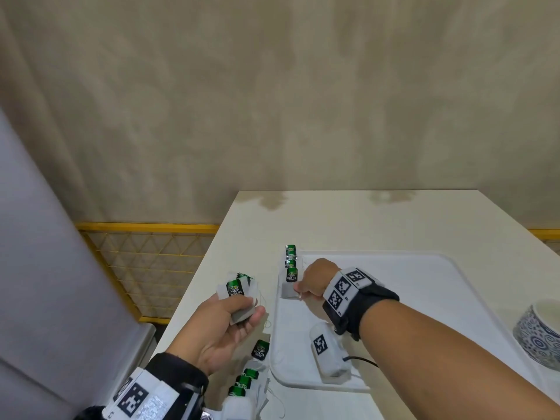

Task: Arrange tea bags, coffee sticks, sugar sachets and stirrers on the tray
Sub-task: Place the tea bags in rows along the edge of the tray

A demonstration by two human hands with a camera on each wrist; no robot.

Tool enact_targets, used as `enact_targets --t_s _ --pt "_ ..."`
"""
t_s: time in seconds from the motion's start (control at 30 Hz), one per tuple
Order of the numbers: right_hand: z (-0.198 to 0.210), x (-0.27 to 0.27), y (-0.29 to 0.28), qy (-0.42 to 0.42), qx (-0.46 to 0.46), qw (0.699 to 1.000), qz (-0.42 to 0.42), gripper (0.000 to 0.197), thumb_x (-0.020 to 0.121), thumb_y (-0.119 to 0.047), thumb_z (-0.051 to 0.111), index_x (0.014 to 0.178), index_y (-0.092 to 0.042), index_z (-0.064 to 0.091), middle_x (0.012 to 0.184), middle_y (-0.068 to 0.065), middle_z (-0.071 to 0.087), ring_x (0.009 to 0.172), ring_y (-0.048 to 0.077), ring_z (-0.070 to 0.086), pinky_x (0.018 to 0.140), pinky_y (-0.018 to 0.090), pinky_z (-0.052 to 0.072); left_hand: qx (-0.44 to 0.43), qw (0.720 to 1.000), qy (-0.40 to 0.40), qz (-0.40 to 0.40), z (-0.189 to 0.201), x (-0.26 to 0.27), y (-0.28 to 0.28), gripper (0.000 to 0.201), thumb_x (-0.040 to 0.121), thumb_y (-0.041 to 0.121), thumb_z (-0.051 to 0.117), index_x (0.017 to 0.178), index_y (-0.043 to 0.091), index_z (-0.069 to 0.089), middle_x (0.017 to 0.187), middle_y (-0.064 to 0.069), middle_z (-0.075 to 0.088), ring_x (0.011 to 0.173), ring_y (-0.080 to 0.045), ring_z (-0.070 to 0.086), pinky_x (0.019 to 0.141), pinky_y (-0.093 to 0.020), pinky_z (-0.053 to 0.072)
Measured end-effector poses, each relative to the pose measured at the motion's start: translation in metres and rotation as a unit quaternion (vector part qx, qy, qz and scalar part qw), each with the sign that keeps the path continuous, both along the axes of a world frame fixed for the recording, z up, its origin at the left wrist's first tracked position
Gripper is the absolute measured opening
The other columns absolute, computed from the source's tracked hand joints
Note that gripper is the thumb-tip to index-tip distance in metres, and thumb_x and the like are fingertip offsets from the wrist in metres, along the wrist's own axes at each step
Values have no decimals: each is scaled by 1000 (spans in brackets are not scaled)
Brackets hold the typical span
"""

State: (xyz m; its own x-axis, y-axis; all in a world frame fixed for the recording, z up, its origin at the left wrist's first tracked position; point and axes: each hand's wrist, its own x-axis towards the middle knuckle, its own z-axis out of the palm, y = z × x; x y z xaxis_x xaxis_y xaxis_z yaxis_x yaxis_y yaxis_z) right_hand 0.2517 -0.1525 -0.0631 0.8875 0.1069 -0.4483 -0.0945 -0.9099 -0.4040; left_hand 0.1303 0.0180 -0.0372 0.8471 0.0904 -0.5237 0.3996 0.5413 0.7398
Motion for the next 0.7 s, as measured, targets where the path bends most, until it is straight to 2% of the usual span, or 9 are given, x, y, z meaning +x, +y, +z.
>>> enact_targets --t_s 0.07,0.13,0.23,0.3,0.43,0.5,0.57,0.63,0.7 --pt "-1 3 5 2 -25 1000 20 29 89 -34 63 66 -17 56 80 0 65 73 16 59 64 24 48 -3 1000 0 1 0 0 0 19 86 -11 55 105 -12 54 94 -26 59 74 -31 64 49 -26 57" --pt "-2 4 7 7 -47 998 34 23 90 -33 61 74 -15 59 99 3 70 86 19 60 82 29 51 -8 1000 -1 5 0 0 0 18 86 -12 54 103 -11 54 95 -26 58 74 -31 64 49 -26 57" --pt "-3 6 7 7 -43 999 28 16 88 -31 62 92 -16 64 111 5 71 88 18 61 88 29 51 -8 1000 -2 6 1 0 0 19 85 -12 55 104 -12 54 97 -27 58 74 -32 65 49 -26 57" --pt "-6 8 6 1 -31 999 13 17 87 -31 63 92 -16 66 110 4 72 89 19 64 87 29 51 -7 1000 0 6 0 0 -1 22 85 -12 56 107 -13 54 99 -28 59 74 -32 65 49 -26 57" --pt "-8 8 4 -4 -8 1000 -13 15 84 -32 66 84 -17 65 100 2 73 84 18 65 81 28 51 -14 1000 0 3 1 0 -5 19 85 -10 56 105 -9 54 98 -26 60 77 -33 65 49 -27 58" --pt "-8 6 3 -14 6 1000 -25 21 79 -33 69 73 -15 61 79 0 69 74 19 64 68 26 50 -30 1000 0 8 3 0 -7 19 86 -6 57 105 -4 52 100 -25 58 81 -35 64 51 -31 59" --pt "-7 2 0 -29 32 998 -39 28 74 -33 72 64 -16 52 63 -2 58 61 17 57 56 23 44 -55 998 -1 14 4 -1 -8 20 88 -4 55 107 -3 50 107 -27 55 84 -37 63 57 -36 61" --pt "1 -4 -3 -32 77 996 -41 31 75 -28 72 64 -17 46 63 -1 52 61 18 54 54 23 42 -63 998 -15 5 5 -1 -8 21 90 -5 51 111 -4 49 108 -29 56 83 -38 64 57 -36 61" --pt "14 -14 -6 -40 128 991 -13 28 83 -23 66 66 -14 46 65 2 54 56 15 50 51 22 37 -59 998 -36 -11 4 -1 -8 28 92 -7 48 119 -10 47 104 -30 60 79 -37 67 55 -33 60"
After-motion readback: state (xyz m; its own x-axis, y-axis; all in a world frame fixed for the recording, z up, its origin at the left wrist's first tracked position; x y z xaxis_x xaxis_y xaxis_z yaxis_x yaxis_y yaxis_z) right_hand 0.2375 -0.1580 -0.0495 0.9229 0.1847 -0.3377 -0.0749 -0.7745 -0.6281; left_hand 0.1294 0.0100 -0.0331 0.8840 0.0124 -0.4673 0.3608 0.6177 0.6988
